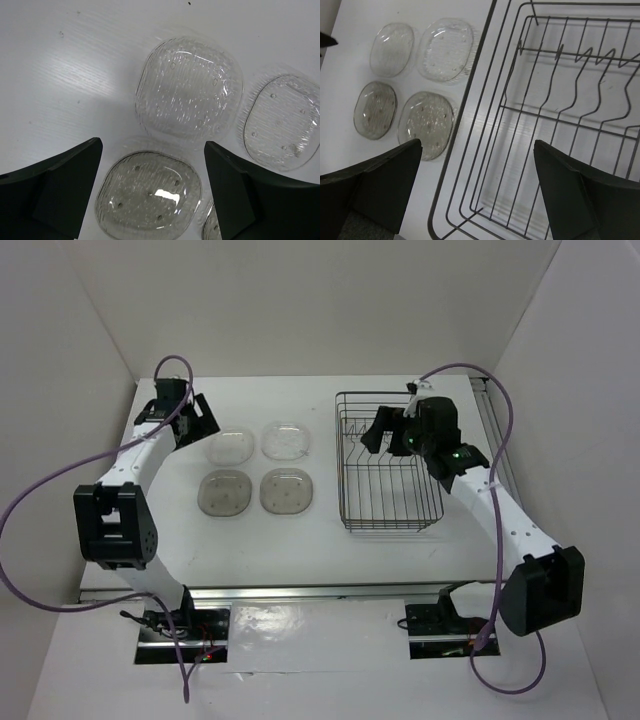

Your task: Load the plates into the dish rack

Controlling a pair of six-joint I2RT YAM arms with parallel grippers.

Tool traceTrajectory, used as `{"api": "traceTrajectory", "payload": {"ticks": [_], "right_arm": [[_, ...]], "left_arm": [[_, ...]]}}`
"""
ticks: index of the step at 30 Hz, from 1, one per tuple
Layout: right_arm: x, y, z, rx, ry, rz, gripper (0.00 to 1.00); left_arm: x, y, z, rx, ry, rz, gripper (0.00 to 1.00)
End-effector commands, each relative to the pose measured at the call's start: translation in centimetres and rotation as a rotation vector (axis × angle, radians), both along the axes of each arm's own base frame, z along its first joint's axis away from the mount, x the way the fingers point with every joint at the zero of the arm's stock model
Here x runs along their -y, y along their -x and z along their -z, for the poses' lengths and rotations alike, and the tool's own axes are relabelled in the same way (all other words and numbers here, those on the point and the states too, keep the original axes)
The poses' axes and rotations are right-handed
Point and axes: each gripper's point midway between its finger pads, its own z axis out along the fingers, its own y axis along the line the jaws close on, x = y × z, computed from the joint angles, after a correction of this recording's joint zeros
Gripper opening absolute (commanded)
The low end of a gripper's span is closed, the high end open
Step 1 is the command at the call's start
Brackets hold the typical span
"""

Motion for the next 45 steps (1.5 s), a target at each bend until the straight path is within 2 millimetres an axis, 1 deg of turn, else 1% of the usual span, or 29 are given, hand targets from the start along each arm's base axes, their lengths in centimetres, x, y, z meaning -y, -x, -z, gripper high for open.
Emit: {"api": "traceTrajectory", "payload": {"ticks": [1, 2, 4, 5, 7, 10, 12, 15, 17, 19, 20, 21, 24, 25, 27, 28, 29, 30, 31, 32, 33, 36, 37, 38, 40, 41, 43, 44, 45], "right_arm": [[-2.2, -0.4, -1.8, 0.111, -0.01, -0.069, 1.0], [-2.6, -0.2, -1.8, 0.111, -0.01, -0.078, 1.0], [-3.7, 0.2, -0.8, 0.086, 0.005, -0.112, 1.0], [-4.1, 0.4, -0.8, 0.091, 0.014, -0.13, 1.0], [-4.9, 0.9, -0.2, 0.084, 0.026, -0.14, 1.0], [-5.5, 1.1, 0.2, 0.083, 0.044, -0.149, 1.0], [-5.9, 1.2, 0.5, 0.074, 0.047, -0.16, 1.0], [-6.3, 1.4, 0.6, 0.078, 0.055, -0.161, 1.0], [-6.6, 1.4, 0.4, 0.088, 0.055, -0.163, 1.0], [-7.0, 1.7, 0.4, 0.088, 0.055, -0.174, 1.0], [-7.2, 1.8, 0.4, 0.09, 0.059, -0.173, 1.0], [-7.0, 1.6, 1.0, 0.075, 0.072, -0.162, 1.0], [-7.5, 1.9, 1.0, 0.077, 0.076, -0.17, 1.0], [-7.8, 2.1, 1.0, 0.079, 0.079, -0.173, 1.0], [-8.1, 2.3, 1.0, 0.079, 0.079, -0.182, 1.0], [-7.9, 2.2, 1.0, 0.08, 0.083, -0.174, 1.0], [-8.4, 2.5, 1.0, 0.081, 0.082, -0.186, 1.0], [-8.1, 2.6, 1.0, 0.077, 0.089, -0.177, 1.0], [-8.2, 2.8, 1.0, 0.079, 0.093, -0.177, 1.0], [-8.1, 3.0, 0.8, 0.079, 0.093, -0.177, 1.0], [-8.0, 2.8, 0.8, 0.084, 0.104, -0.173, 1.0], [-7.8, 3.1, 0.2, 0.105, 0.093, -0.172, 1.0], [-7.8, 3.2, 0.0, 0.114, 0.089, -0.171, 1.0], [-7.9, 3.0, -0.2, 0.125, 0.083, -0.17, 1.0], [-7.9, 3.0, -0.1, 0.128, 0.082, -0.17, 1.0], [-8.1, 3.0, -0.3, 0.135, 0.073, -0.179, 1.0], [-8.5, 2.7, 0.3, 0.126, 0.074, -0.188, 1.0], [-8.5, 2.5, 0.5, 0.122, 0.066, -0.197, 1.0], [-8.9, 2.3, 0.6, 0.118, 0.051, -0.201, 1.0]], "left_arm": [[-0.6, -2.9, 1.5, 0.063, -0.016, 0.013, 0.96], [-0.8, -3.2, 2.3, 0.054, -0.008, 0.011, 0.96], [-0.9, -3.6, 3.8, 0.033, 0.007, 0.015, 0.95], [-0.9, -3.5, 5.5, -0.003, 0.009, 0.015, 0.94], [-1.6, -3.7, 6.8, -0.024, 0.004, -0.001, 0.94], [-2.0, -4.3, 7.4, -0.035, -0.018, -0.007, 0.93], [-2.1, -4.2, 8.3, -0.056, -0.023, 0.0, 0.93], [-1.9, -4.5, 9.9, -0.086, -0.011, 0.008, 0.89], [-1.6, -4.3, 11.4, -0.117, 0.003, 0.018, 0.83], [-1.4, -4.3, 12.1, -0.13, 0.011, 0.024, 0.79], [-1.4, -4.5, 11.7, -0.121, 0.011, 0.024, 0.74], [-1.4, -4.4, 12.3, -0.133, 0.012, 0.024, 0.72], [-1.4, -4.4, 12.7, -0.142, 0.013, 0.024, 0.71], [-1.6, -4.4, 13.0, -0.153, 0.005, 0.018, 0.65], [-1.6, -4.5, 12.8, -0.154, 0.005, 0.017, 0.61], [-1.9, -4.3, 13.3, -0.165, -0.006, 0.008, 0.56], [-2.0, -4.1, 13.4, -0.175, -0.012, 0.003, 0.44], [-2.3, -4.5, 13.0, -0.162, -0.024, -0.006, 0.42], [-2.3, -4.1, 13.5, -0.186, -0.023, -0.006, 0.41], [-2.3, -4.4, 13.2, -0.178, -0.023, -0.006, 0.34], [-2.5, -4.1, 13.3, -0.19, -0.032, -0.013, 0.2], [-2.7, -4.3, 13.2, -0.203, -0.041, -0.02, 0.07], [-3.0, -3.9, 13.9, -0.227, -0.053, -0.03, 0.03], [-3.2, -4.3, 13.6, -0.225, -0.063, -0.037, 0.0], [-4.2, -3.9, 13.3, -0.245, -0.105, -0.084, 0.0], [-4.6, -3.7, 12.6, -0.238, -0.118, -0.109, 0.0], [-5.7, -3.5, 11.1, -0.213, -0.166, -0.157, 0.0], [-5.7, -3.7, 10.1, -0.19, -0.166, -0.16, 0.0], [-5.8, -3.9, 7.7, -0.137, -0.171, -0.158, 0.0]]}}
